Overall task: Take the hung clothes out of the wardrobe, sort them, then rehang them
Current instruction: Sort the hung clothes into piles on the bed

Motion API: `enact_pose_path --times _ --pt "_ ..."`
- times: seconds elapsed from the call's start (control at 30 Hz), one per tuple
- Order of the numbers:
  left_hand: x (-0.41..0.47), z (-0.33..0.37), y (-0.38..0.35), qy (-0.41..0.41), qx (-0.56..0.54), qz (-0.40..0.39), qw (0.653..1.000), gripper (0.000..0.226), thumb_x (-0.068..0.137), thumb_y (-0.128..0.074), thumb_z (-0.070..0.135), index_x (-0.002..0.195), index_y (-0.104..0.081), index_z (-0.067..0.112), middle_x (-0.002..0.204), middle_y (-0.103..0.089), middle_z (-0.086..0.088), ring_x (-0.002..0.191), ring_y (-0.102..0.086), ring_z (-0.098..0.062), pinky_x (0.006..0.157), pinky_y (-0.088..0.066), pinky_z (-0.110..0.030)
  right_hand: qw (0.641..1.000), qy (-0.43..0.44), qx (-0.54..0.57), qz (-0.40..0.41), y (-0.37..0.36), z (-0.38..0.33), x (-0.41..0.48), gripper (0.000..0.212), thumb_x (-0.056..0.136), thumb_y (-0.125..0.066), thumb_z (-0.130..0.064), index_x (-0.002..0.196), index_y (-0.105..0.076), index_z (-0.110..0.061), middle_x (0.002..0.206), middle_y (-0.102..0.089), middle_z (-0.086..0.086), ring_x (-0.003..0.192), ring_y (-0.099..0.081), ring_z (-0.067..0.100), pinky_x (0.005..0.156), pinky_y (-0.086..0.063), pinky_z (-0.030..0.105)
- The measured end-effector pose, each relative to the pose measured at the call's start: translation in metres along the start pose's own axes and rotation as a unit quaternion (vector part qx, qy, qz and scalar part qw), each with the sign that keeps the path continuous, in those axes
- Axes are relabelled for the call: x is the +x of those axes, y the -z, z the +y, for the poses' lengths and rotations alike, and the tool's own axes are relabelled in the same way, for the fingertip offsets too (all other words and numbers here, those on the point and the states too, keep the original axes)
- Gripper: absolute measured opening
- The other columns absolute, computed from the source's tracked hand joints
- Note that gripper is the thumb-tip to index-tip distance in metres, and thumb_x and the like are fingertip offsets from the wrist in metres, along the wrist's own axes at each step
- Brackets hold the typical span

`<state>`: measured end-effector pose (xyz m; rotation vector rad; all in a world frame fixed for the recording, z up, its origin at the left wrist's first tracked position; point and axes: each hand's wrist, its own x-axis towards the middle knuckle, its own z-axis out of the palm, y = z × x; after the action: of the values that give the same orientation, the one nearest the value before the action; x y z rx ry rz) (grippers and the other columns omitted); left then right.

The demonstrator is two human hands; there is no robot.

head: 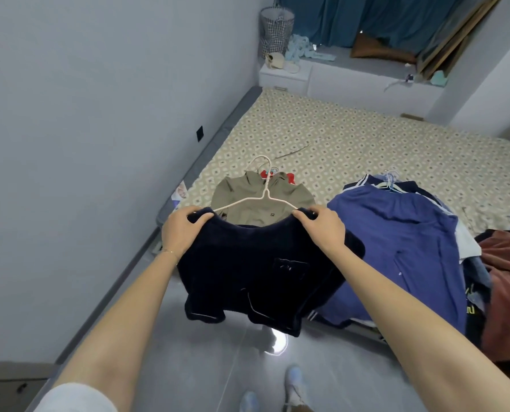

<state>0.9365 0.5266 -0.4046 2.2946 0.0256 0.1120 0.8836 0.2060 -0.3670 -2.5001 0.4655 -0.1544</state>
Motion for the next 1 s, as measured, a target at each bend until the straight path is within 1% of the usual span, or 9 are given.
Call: enact_pose_path --times 0.1,0.2,0.27,0.33,0.43,0.6,0.73,0.87,1.0 --pt "0.018 -0.004 0.004 -0.015 -0.001 0.022 1.000 0.022 0.089 -0.068 0.044 0.103 -0.075 0.029 0.105 -0.071 0.007 0.101 -0.063 -0.017 0.092 -0.050 -0.038 1.000 -0.003 0.009 0.001 -0.015 -0.015 0.011 0.044 0.086 -0.057 -0.062 0.084 -0.068 -0.020 0.079 -0.068 -0.003 0.078 -0.062 0.020 0.067 -0.049 0.034" --pt "0.039 -0.008 0.001 -0.023 0.019 0.038 0.999 0.022 0.092 -0.066 0.041 0.107 -0.075 0.026 0.105 -0.071 0.002 0.101 -0.061 -0.021 0.097 -0.046 -0.042 0.999 -0.005 0.032 -0.001 -0.026 -0.026 0.026 0.041 0.085 -0.058 -0.061 0.067 -0.055 -0.024 0.068 -0.061 -0.005 0.071 -0.059 0.018 0.058 -0.042 0.032" --pt "0.056 -0.013 -0.005 -0.024 0.024 0.039 0.999 0.024 0.092 -0.065 0.042 0.107 -0.074 0.026 0.103 -0.071 0.000 0.099 -0.062 -0.023 0.096 -0.047 -0.045 0.999 -0.005 0.037 -0.005 -0.031 -0.030 0.040 0.040 0.086 -0.059 -0.061 0.063 -0.048 -0.029 0.067 -0.058 -0.008 0.070 -0.058 0.017 0.058 -0.038 0.031" --pt "0.074 -0.015 -0.012 -0.022 0.028 0.043 0.998 0.025 0.092 -0.065 0.043 0.106 -0.074 0.026 0.101 -0.071 -0.001 0.097 -0.062 -0.024 0.094 -0.047 -0.044 0.999 -0.009 0.037 -0.007 -0.037 -0.030 0.060 0.040 0.085 -0.058 -0.062 0.064 -0.051 -0.028 0.069 -0.060 -0.007 0.072 -0.058 0.018 0.059 -0.038 0.030" --pt "0.102 -0.013 -0.026 -0.016 0.034 0.044 0.998 0.024 0.092 -0.066 0.041 0.105 -0.075 0.023 0.102 -0.072 0.000 0.097 -0.062 -0.022 0.093 -0.047 -0.041 0.999 -0.009 0.034 -0.005 -0.049 -0.023 0.093 0.043 0.083 -0.055 -0.066 0.077 -0.063 -0.024 0.073 -0.064 -0.005 0.073 -0.060 0.019 0.060 -0.046 0.033" --pt "0.156 -0.008 -0.051 -0.012 0.040 0.030 0.999 0.022 0.091 -0.065 0.044 0.102 -0.075 0.028 0.095 -0.070 0.004 0.093 -0.062 -0.021 0.089 -0.046 -0.038 0.999 -0.019 0.027 -0.006 -0.065 -0.014 0.150 0.044 0.084 -0.054 -0.065 0.083 -0.066 -0.022 0.075 -0.065 -0.006 0.074 -0.062 0.017 0.065 -0.051 0.034" --pt "0.200 -0.007 -0.068 -0.010 0.047 0.032 0.998 0.024 0.091 -0.063 0.049 0.103 -0.073 0.031 0.098 -0.070 0.002 0.095 -0.062 -0.022 0.094 -0.047 -0.043 0.999 -0.025 0.040 -0.015 -0.070 -0.015 0.195 0.042 0.085 -0.057 -0.062 0.092 -0.069 -0.023 0.084 -0.069 -0.004 0.081 -0.063 0.020 0.073 -0.053 0.038" --pt "0.230 0.002 -0.087 -0.009 0.062 0.040 0.997 0.024 0.092 -0.064 0.043 0.104 -0.073 0.025 0.103 -0.071 0.002 0.100 -0.060 -0.020 0.094 -0.038 -0.035 0.999 -0.019 0.035 -0.020 -0.077 -0.010 0.236 0.036 0.084 -0.055 -0.064 0.078 -0.058 -0.029 0.076 -0.065 -0.003 0.077 -0.062 0.022 0.062 -0.046 0.033" --pt "0.265 -0.003 -0.110 0.004 0.046 0.012 0.999 0.026 0.091 -0.066 0.043 0.104 -0.073 0.022 0.105 -0.071 0.002 0.101 -0.061 -0.019 0.091 -0.042 -0.032 0.998 -0.039 0.029 -0.028 -0.090 -0.002 0.266 0.036 0.087 -0.055 -0.061 0.075 -0.054 -0.027 0.072 -0.061 -0.003 0.073 -0.060 0.022 0.058 -0.040 0.032"
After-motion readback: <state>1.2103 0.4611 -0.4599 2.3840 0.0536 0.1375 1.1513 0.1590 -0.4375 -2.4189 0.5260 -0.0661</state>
